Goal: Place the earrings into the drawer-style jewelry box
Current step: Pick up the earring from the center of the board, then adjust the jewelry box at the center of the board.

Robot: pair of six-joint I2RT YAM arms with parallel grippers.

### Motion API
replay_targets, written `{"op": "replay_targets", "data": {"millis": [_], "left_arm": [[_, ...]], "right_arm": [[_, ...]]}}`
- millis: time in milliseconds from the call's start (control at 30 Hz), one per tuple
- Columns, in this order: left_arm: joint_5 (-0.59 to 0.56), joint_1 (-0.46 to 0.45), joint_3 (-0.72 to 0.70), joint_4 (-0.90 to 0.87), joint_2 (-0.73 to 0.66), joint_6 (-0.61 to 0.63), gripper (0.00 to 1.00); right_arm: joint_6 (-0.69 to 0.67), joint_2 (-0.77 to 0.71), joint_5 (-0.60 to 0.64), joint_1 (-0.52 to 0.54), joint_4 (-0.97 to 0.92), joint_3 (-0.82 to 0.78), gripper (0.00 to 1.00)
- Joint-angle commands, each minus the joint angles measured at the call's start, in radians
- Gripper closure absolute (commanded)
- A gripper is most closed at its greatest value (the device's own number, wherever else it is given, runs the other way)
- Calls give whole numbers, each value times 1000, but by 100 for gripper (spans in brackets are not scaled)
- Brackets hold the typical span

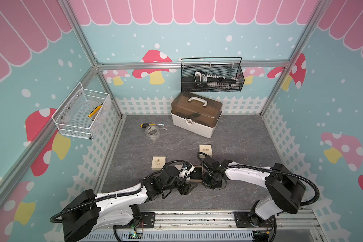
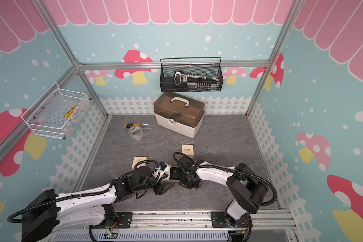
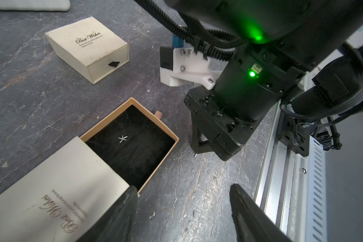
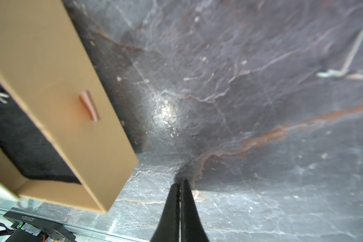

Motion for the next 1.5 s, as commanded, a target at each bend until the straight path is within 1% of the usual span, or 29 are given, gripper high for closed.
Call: {"op": "replay_targets", "data": {"millis": [0, 100, 167, 233, 300, 333, 400, 433, 500, 600, 700, 767, 833, 933, 1033, 1167, 1333, 1467], "left_arm": [[-6, 10, 7, 2, -2, -11, 30], [6, 35, -4, 14, -15, -29, 29], [21, 65, -15, 22, -29, -47, 30], [27, 100, -25, 37, -42, -76, 29], [-14, 122, -19, 19, -46, -121, 30], [-34, 120, 1, -27, -49, -147, 30], [-102, 100, 31, -128, -69, -239, 29], [-125, 76, 33, -167, -92, -280, 28], [-210, 19, 46, -275, -151, -380, 27], [-255, -34, 49, -406, -240, -547, 27], [-262, -66, 17, -453, -300, -710, 27], [-234, -66, -3, -452, -284, -797, 27], [-214, -67, 0, -445, -240, -848, 27], [-204, -69, 25, -420, -161, -874, 26], [-214, -70, 55, -391, -80, -865, 25], [-272, -60, 102, -395, -4, -837, 25], [-272, 9, 103, -317, 51, -819, 25], [-207, 95, 113, -258, 120, -782, 25]], "right_arm": [[-1, -65, 62, 8, -44, 2, 100], [-48, -115, 116, 8, -41, -1, 100], [-107, -139, 159, 3, -50, 10, 100], [-197, -161, 190, -1, -45, 19, 100], [-276, -179, 212, -15, -49, 40, 100], [-328, -192, 222, -22, -48, 50, 100], [-405, -216, 259, -30, -50, 67, 100], [-446, -230, 279, -33, -46, 73, 100], [-520, -249, 321, -38, -39, 87, 100], [-619, -266, 376, -44, -33, 111, 100], [-704, -278, 396, -47, -22, 132, 100], [-727, -287, 416, -52, -28, 137, 100], [-740, -298, 409, -56, -30, 136, 100], [-747, -326, 402, -58, -21, 119, 100], [-752, -362, 405, -60, -19, 96, 100], [-754, -415, 411, -67, -19, 65, 100], [-754, -460, 406, -76, -20, 32, 100], [-756, -478, 414, -84, -25, 13, 100]]}}
